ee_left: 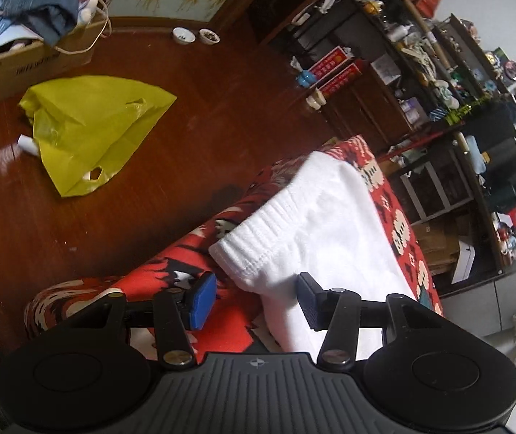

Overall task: Fold clothes
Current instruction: 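Lift the garment edge with the right tool while the left tool pinches the waistband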

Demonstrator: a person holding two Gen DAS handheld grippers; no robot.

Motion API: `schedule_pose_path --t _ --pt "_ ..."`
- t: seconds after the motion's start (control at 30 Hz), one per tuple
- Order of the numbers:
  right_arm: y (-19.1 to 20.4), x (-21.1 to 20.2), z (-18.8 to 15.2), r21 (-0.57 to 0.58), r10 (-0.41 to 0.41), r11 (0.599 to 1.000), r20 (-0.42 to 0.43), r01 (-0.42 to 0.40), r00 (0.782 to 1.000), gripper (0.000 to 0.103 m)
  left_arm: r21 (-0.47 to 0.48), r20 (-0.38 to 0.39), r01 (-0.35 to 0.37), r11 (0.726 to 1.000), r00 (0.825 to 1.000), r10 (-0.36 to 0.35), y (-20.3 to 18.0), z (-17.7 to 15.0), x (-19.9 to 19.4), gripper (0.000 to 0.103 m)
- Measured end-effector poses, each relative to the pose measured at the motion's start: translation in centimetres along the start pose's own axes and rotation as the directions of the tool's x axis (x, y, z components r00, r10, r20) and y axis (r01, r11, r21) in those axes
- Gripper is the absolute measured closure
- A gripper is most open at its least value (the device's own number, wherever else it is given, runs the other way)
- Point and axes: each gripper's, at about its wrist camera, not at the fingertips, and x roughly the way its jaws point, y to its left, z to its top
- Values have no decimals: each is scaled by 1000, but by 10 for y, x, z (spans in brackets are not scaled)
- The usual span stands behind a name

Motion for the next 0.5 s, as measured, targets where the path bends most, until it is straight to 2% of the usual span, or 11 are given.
schedule_pose_path --t 0.17,0.27,0.4,0.43,0.47,0.5 --pt "-3 20 -2 33 32 999 -34 -31 999 76 -43 10 47 998 999 -47 9 0 3 55" --pt "-6 25 -3 62 52 997 -47 -49 998 76 -41 18 52 998 999 -51 8 -1 4 55" --pt "-14 32 -2 117 67 991 -6 -66 998 80 -49 35 58 997 998 -56 8 0 7 55" --pt "-13 35 0 109 58 992 3 -58 998 82 -46 44 53 998 998 -51 7 0 8 57" --pt "-10 39 0 83 38 996 1 -38 999 92 -35 56 40 999 998 -38 6 0 9 71" --pt "-6 43 -1 52 15 999 -5 -14 1000 97 -18 66 23 1000 998 -21 4 0 9 84"
